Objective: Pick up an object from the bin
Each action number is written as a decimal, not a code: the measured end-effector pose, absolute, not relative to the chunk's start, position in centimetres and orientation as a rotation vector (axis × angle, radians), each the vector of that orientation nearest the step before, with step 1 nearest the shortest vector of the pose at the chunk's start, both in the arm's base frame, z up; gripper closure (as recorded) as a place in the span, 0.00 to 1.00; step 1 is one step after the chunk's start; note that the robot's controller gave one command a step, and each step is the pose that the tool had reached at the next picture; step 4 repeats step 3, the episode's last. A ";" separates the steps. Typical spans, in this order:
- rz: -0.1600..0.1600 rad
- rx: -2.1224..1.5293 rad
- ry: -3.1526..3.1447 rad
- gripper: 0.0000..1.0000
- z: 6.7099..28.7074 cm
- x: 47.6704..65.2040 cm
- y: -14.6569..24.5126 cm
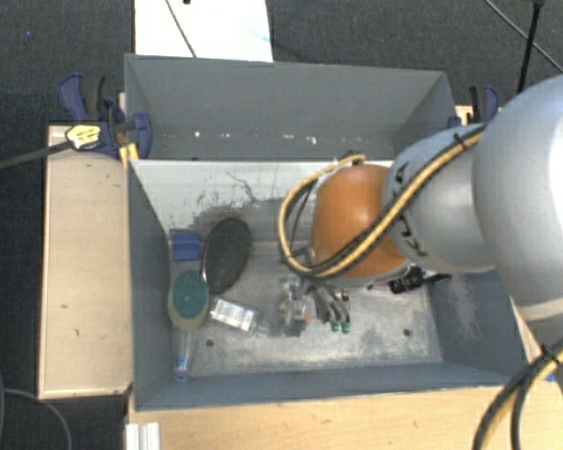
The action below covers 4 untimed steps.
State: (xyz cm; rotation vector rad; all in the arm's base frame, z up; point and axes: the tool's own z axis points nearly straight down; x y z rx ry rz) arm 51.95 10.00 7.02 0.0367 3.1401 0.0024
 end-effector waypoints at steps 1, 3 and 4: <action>0.001 -0.576 3.088 1.00 7.0 49.7 9.6; 0.000 -0.541 3.084 1.00 22.4 50.8 7.9; 0.000 -0.541 3.084 1.00 22.4 50.8 7.9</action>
Offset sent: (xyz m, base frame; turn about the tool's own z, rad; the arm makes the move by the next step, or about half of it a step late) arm -0.0223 -0.0041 -0.0002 -0.3923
